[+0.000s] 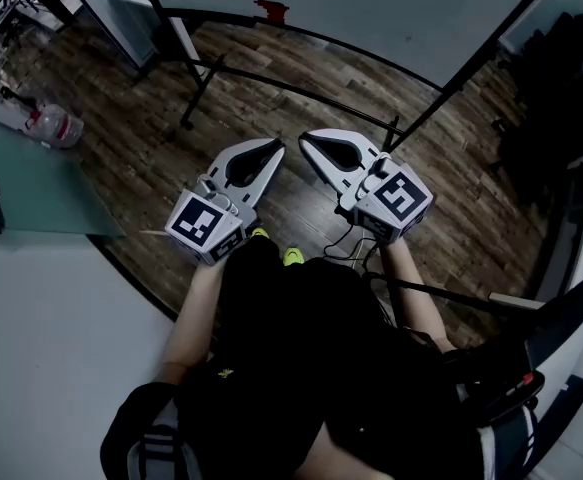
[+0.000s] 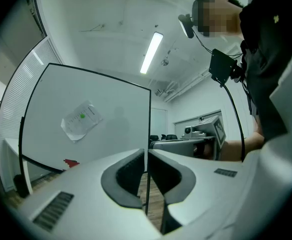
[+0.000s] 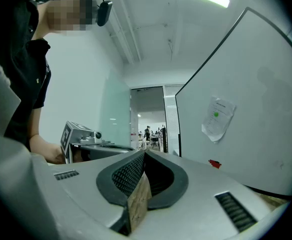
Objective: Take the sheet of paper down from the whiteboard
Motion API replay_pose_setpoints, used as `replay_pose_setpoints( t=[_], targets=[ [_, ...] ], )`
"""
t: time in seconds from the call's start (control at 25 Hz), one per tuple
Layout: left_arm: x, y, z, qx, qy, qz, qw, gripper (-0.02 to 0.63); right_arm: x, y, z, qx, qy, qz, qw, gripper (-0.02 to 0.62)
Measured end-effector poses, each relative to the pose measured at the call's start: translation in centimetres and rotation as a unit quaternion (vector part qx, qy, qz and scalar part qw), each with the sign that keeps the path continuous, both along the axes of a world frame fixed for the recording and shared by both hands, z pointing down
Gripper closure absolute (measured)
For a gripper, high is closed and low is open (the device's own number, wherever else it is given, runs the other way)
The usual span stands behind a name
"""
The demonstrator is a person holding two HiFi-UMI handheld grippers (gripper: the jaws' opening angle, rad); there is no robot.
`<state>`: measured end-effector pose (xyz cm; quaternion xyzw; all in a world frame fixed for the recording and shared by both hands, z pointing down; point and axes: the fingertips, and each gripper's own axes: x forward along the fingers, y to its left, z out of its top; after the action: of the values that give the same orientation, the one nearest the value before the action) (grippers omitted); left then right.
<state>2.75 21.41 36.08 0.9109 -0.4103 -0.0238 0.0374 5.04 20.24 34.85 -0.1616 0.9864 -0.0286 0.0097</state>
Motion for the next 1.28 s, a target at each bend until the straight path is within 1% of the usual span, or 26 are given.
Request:
replay_pose_setpoints(
  t=[0.28, 0.52, 0.8, 0.92, 1.12, 1.28],
  targets=[
    [-0.4, -0.5, -0.1, -0.003, -0.004, -0.006, 1.0, 0.564, 0.0, -0.4, 0.1, -0.006, -0.004, 0.005, 1.0, 0.597],
    [-0.6, -1.6, 0.0, 0.004, 0.002, 0.004, 1.0, 0.572, -0.4, -1.5, 0.5, -0.007, -0.001, 0.008, 1.0, 0.597],
    [-1.2, -3.5, 0.3, -0.001, 0.004, 0.011, 0.9999, 0.584, -1.2, -3.2, 0.7, -0.008, -0.001, 0.01, 1.0, 0.597],
    [-1.5, -4.5, 0.5, -0.008, 0.003, 0.008, 0.9999, 0.584, -1.5, -4.2, 0.8, -0.01, 0.0, 0.012, 1.0, 0.597],
    [-2.2, -6.8, 0.4, -0.002, 0.006, 0.016, 0.9998, 0.584, -2.5, -6.5, 1.0, -0.012, 0.002, 0.015, 1.0, 0.597],
    [-3.1, -8.9, 0.5, 0.001, 0.002, 0.019, 0.9998, 0.584, -3.3, -8.7, 1.2, -0.007, 0.007, 0.014, 1.0, 0.597]
  ],
)
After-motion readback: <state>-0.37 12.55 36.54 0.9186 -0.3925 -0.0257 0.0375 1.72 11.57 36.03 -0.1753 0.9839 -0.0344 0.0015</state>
